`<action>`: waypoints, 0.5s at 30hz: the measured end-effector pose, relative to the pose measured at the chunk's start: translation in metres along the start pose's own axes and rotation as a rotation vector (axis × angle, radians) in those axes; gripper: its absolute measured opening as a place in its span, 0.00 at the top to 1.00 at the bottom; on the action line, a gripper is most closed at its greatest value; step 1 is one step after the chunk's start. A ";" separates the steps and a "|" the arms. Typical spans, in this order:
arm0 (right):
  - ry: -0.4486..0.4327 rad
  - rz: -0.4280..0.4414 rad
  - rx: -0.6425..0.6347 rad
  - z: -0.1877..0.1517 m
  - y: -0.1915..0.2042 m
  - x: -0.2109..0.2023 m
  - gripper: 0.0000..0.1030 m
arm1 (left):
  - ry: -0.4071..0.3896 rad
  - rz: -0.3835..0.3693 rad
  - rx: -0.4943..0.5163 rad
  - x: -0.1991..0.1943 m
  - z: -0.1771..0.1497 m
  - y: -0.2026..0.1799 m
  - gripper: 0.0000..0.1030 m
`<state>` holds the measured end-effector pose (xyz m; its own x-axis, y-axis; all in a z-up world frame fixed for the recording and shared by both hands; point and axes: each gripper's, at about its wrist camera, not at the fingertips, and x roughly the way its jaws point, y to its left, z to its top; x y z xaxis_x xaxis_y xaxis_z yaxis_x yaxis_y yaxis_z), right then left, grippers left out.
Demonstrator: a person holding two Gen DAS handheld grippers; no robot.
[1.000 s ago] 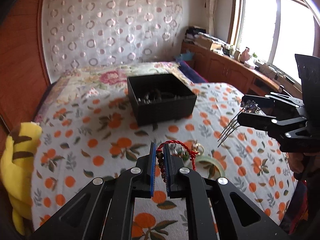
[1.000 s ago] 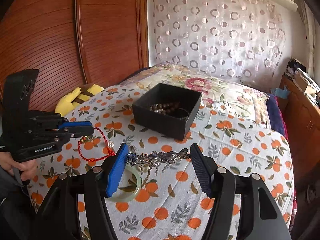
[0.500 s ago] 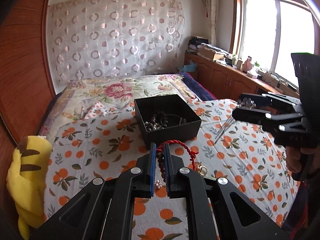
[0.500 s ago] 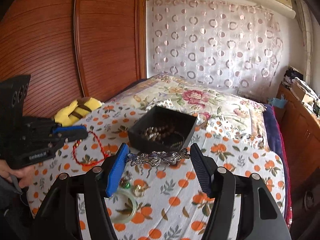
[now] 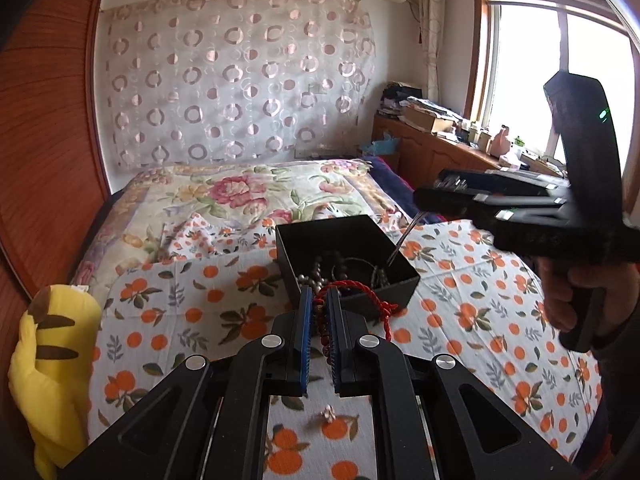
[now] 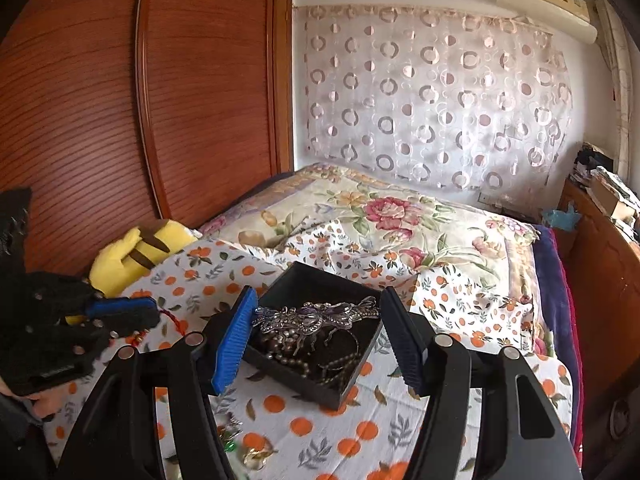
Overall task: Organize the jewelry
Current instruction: 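Lower the bracelet and hair comb into the black box and open both tools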
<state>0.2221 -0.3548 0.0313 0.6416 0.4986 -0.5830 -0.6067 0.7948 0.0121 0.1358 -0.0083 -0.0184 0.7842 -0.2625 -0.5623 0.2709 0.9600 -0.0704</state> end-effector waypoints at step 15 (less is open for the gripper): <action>0.166 -0.011 -0.063 -0.010 0.002 0.068 0.36 | 0.015 -0.006 -0.010 0.023 0.012 0.013 0.93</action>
<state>0.2591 -0.3228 -0.0166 0.5653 0.4215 -0.7091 -0.6315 0.7742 -0.0433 0.1641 -0.0035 -0.0226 0.7742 -0.2667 -0.5740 0.2698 0.9594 -0.0819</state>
